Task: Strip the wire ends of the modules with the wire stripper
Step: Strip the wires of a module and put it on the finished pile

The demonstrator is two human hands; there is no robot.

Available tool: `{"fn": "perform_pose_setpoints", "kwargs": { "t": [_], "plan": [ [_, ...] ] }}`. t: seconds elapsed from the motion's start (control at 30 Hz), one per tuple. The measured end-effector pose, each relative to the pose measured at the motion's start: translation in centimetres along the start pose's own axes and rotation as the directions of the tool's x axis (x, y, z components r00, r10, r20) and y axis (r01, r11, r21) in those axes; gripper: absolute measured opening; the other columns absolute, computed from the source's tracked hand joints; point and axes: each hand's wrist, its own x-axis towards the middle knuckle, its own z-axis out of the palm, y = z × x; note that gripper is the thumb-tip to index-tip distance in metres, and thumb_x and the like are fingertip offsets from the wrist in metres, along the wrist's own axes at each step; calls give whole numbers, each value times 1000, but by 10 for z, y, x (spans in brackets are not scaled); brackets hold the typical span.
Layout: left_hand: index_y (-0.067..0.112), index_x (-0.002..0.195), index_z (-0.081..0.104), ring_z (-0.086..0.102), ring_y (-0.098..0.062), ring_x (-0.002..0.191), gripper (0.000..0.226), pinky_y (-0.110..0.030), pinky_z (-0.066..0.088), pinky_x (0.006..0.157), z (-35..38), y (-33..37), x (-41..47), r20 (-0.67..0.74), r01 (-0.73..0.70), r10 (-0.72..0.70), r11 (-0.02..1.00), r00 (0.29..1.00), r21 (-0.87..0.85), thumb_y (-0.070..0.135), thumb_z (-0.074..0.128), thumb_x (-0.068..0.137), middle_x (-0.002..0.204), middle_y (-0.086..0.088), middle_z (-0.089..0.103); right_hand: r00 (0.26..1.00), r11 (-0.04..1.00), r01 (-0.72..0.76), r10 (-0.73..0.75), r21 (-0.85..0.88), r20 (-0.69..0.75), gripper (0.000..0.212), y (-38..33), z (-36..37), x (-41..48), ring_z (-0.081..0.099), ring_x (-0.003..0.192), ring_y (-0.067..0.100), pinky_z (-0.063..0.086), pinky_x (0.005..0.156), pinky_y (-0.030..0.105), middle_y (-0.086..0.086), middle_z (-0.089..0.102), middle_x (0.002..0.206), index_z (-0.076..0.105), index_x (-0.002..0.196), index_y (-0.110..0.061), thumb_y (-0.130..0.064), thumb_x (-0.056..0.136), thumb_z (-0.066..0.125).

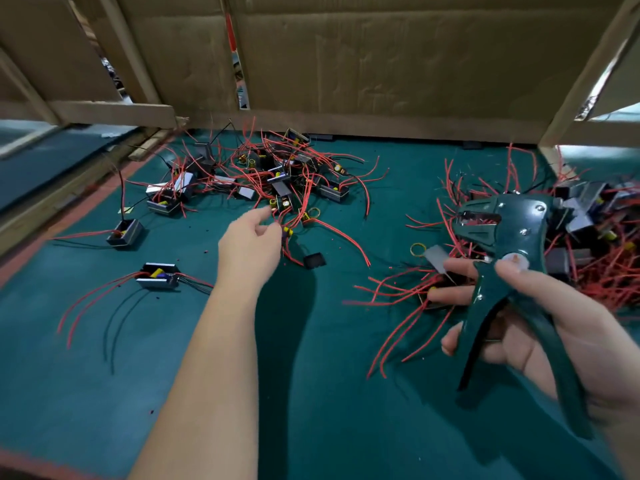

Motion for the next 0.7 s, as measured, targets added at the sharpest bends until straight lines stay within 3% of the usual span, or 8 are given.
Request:
{"fn": "perform_pose_setpoints", "kwargs": {
  "t": [0.07, 0.13, 0.27, 0.37, 0.43, 0.5, 0.6, 0.7],
  "plan": [
    [40, 133, 50, 50, -9, 61, 48, -23, 36, 52, 0, 1, -1, 55, 7, -4, 999, 998, -51, 16, 45, 92, 83, 13, 62, 1000, 1000, 2, -2, 24, -13, 60, 0, -3, 2, 61, 60, 41, 56, 56, 49, 31, 65, 86, 66, 110, -4, -44, 66, 63],
    [38, 127, 57, 52, -13, 68, 51, -21, 36, 55, 2, 1, 0, 121, -16, 18, 1000, 993, -19, 8, 40, 89, 104, 7, 66, 1000, 998, 10, -9, 63, -19, 55, 0, -5, 3, 61, 60, 41, 57, 57, 50, 30, 61, 75, 66, 109, -3, -39, 69, 56],
    [26, 109, 71, 60, -30, 72, 52, -21, 44, 49, 2, 6, -4, 93, -4, 11, 997, 996, -74, -2, 38, 82, 107, -8, 71, 1000, 991, -6, 5, 134, 10, 60, 2, -2, 3, 62, 62, 42, 55, 58, 49, 29, 60, 73, 68, 107, -2, -44, 64, 67],
    [20, 105, 73, 57, 9, 58, 45, -3, 42, 51, 2, 12, -6, 20, 17, -11, 950, 1000, -312, -2, 45, 80, 83, 7, 68, 998, 990, -30, 22, 135, 62, 82, 4, -1, 3, 62, 64, 44, 54, 59, 49, 29, 61, 76, 69, 107, -4, -48, 40, 86],
    [20, 107, 72, 50, 19, 52, 40, 3, 34, 47, -1, 14, -3, -36, 13, -30, 917, 999, -398, 1, 49, 80, 79, 17, 62, 997, 991, -28, 18, 128, 81, 85, 4, 0, 4, 61, 66, 46, 54, 59, 50, 28, 61, 77, 69, 107, -5, -48, 36, 88],
    [21, 116, 68, 54, 18, 69, 38, 0, 41, 64, -4, 13, -3, -74, 38, -74, 915, 994, -403, 10, 50, 84, 85, 19, 61, 996, 990, -24, 11, 139, 92, 85, 5, 1, 4, 61, 66, 46, 54, 59, 50, 29, 61, 77, 70, 106, -4, -47, 35, 88],
    [25, 135, 53, 38, -21, 127, 48, -36, 30, 109, -2, 5, 0, -179, 103, -110, 993, 978, -50, 22, 49, 87, 133, 1, 50, 994, 990, -23, 8, 143, 111, 85, 6, 2, 3, 61, 66, 46, 54, 59, 50, 30, 61, 77, 69, 107, -4, -47, 36, 88],
    [33, 131, 52, 23, -28, 133, 47, -45, 16, 107, 2, 2, -4, -267, -1, 96, 942, 959, 336, 21, 52, 85, 150, -1, 29, 991, 991, -19, 1, 131, 132, 83, 7, 3, 4, 61, 67, 46, 54, 62, 51, 31, 60, 78, 69, 108, -5, -47, 39, 87]
  ]
}}
